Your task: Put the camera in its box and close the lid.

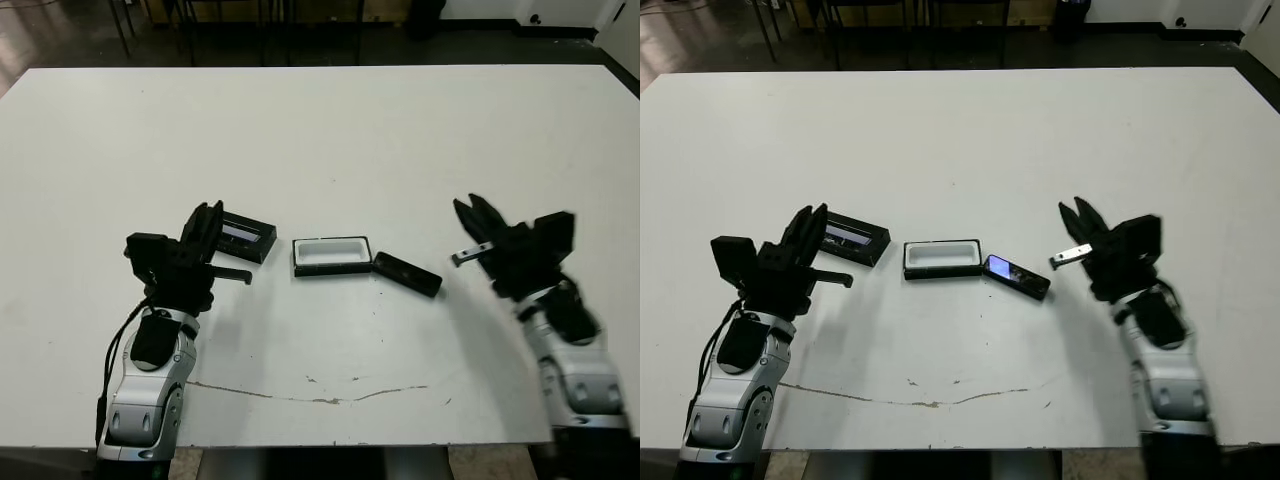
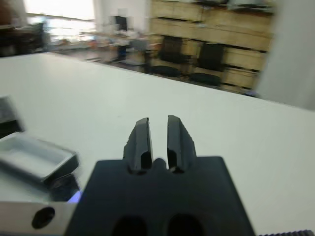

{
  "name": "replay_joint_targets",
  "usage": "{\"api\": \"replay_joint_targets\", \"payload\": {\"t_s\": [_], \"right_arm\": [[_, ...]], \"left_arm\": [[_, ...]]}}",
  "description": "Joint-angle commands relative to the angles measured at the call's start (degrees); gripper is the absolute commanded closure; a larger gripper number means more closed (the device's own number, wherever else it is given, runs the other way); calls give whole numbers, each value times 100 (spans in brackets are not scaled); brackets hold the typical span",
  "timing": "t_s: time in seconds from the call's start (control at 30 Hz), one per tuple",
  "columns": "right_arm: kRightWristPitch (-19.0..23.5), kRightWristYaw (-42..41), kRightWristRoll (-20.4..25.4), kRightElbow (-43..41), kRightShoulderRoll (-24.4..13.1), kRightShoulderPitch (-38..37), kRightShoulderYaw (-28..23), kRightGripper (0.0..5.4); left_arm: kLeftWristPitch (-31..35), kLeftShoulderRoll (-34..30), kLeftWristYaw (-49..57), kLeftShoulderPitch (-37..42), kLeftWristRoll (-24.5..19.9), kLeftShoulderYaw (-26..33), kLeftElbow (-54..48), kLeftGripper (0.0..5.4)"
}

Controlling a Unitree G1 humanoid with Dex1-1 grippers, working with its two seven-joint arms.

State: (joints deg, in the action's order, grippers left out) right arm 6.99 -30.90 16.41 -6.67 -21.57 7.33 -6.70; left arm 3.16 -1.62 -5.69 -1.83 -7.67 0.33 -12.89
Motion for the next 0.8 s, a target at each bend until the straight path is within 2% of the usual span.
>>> {"api": "replay_joint_targets", "payload": {"t_s": [0.03, 0.2, 0.3, 0.67, 0.8], "right_arm": [[675, -860, 388, -141, -797, 206, -33, 498], [1356, -1391, 551, -510, -1415, 323, 118, 395], [1529, -1652, 582, -524, -1531, 378, 289, 329], [1206, -2212, 352, 91, -1417, 460, 876, 85], [1225, -2251, 296, 178, -1392, 490, 988, 30]], "left_arm": [[34, 3, 27, -104, 45, -16, -4, 540], [15, 9, 33, -125, 52, -41, 0, 540], [41, 4, 22, -128, 16, -29, -12, 540], [57, -27, 22, -188, 18, 8, -67, 540], [62, -54, 4, -196, 35, 4, -81, 540]]}}
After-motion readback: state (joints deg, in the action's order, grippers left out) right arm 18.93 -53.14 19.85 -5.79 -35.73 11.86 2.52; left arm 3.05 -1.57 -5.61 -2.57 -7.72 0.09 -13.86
